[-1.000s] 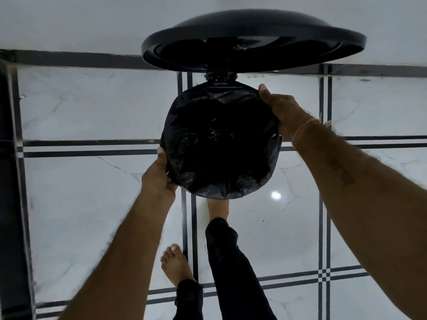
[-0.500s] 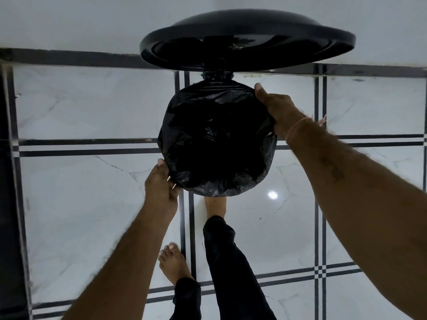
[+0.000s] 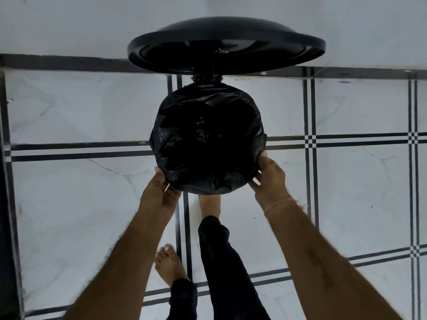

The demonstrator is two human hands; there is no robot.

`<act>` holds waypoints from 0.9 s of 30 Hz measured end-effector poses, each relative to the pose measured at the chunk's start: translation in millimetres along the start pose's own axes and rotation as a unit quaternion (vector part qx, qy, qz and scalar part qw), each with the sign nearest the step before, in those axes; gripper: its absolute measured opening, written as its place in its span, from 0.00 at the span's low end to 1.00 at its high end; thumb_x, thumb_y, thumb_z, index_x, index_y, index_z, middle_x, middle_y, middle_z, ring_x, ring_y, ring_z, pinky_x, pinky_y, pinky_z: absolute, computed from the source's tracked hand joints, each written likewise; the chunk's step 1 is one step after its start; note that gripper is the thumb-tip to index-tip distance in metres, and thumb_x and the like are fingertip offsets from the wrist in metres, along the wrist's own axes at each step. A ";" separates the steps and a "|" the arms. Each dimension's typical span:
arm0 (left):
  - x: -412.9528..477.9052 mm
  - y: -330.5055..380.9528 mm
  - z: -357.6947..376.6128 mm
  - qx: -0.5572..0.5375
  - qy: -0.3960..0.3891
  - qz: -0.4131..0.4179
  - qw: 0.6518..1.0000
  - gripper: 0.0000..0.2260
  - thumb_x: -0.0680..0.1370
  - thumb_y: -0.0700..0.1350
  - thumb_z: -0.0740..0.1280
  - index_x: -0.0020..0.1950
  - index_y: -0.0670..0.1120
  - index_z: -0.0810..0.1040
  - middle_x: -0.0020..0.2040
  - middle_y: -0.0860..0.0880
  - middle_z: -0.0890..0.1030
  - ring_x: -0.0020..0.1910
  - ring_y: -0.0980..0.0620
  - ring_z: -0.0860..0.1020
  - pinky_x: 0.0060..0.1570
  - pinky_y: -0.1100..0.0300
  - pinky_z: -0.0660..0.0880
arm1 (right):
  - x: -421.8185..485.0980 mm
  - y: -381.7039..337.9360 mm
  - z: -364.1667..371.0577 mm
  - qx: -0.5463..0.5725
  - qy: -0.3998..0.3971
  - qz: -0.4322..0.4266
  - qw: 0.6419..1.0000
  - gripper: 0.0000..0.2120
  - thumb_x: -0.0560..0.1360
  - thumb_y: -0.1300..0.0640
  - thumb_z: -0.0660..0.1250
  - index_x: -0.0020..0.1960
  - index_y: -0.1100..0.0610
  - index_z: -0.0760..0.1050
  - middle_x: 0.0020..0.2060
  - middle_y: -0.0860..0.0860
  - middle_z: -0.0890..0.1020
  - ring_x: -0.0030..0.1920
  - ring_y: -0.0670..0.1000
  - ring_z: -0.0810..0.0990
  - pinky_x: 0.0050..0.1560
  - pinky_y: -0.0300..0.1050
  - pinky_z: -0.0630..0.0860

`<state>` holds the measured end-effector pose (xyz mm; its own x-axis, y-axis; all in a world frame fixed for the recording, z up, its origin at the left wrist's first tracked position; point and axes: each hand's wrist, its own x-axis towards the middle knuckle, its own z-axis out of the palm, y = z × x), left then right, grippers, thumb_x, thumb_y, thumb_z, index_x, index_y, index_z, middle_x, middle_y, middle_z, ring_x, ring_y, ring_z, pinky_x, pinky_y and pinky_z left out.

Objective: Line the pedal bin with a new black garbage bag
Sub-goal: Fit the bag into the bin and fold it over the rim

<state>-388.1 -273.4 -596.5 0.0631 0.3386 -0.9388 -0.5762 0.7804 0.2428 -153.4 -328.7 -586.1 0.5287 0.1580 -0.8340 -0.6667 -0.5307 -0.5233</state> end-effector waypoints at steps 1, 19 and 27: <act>0.6 -0.5 1.0 0.003 0.002 -0.004 1.000 0.10 0.83 0.49 0.65 0.54 0.43 0.80 0.42 0.49 0.88 0.50 0.49 0.84 0.46 0.55 0.85 | 0.3 0.5 -2.9 0.022 -0.012 0.006 1.000 0.16 0.82 0.51 0.69 0.64 0.60 0.80 0.59 0.53 0.85 0.60 0.55 0.83 0.53 0.51 0.82; -8.7 -63.7 -2.9 -0.123 0.012 -0.059 0.991 0.10 0.85 0.44 0.63 0.49 0.42 0.80 0.45 0.47 0.85 0.47 0.49 0.83 0.59 0.51 0.79 | -38.6 58.0 9.5 0.272 0.005 0.119 0.955 0.20 0.85 0.48 0.63 0.68 0.60 0.78 0.57 0.55 0.86 0.47 0.53 0.88 0.38 0.48 0.84; 2.6 -66.8 3.5 -0.109 0.017 -0.066 0.992 0.04 0.83 0.39 0.65 0.54 0.40 0.79 0.45 0.46 0.83 0.40 0.51 0.84 0.48 0.56 0.83 | -11.5 56.6 15.3 0.240 0.013 0.134 0.962 0.11 0.85 0.58 0.63 0.58 0.64 0.82 0.43 0.56 0.88 0.40 0.53 0.88 0.36 0.44 0.86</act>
<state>-346.6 -322.8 -614.3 0.1238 0.2196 -0.9677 -0.7274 0.6834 0.0620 -205.3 -347.9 -608.9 0.3136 0.0459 -0.9484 -0.9428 -0.1041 -0.3168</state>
